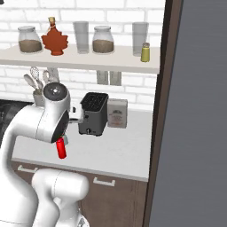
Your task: Put the shaker and condiment bottle from the counter next to their counterparts in the cabinet.
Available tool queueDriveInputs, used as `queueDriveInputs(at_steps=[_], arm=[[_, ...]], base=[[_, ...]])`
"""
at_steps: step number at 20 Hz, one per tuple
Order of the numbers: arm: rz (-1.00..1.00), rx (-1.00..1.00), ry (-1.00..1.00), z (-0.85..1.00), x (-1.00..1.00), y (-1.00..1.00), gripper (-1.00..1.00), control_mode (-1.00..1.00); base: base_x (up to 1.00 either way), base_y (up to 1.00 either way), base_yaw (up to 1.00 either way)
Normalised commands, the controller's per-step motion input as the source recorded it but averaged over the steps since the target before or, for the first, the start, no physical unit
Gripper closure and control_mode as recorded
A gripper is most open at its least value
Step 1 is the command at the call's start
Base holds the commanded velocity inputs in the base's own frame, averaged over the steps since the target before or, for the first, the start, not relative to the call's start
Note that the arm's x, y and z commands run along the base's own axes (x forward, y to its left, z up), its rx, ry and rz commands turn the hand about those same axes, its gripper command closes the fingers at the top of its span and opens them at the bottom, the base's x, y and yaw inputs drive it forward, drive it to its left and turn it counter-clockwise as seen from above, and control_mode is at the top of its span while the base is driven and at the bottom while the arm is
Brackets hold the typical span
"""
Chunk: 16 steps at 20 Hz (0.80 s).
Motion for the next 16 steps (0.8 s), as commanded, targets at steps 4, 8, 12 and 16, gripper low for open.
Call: queueDriveInputs(at_steps=[4, 8, 12, 16], arm=[[0.01, 0.0, -0.03, 0.0, -0.04, 0.0, -1.0, -1.0], [0.0, 0.0, 0.0, -0.22, -0.06, 0.08, -1.0, -1.0], [0.0, 0.0, 0.0, -0.52, -0.15, 0.06, -1.0, -1.0], [0.0, 0.0, 0.0, -0.61, -0.09, 0.03, -1.0, -1.0]], base=[[0.0, 0.0, 0.0], [0.0, 0.0, 0.0], [0.0, 0.0, 0.0], [0.0, 0.0, 0.0]])
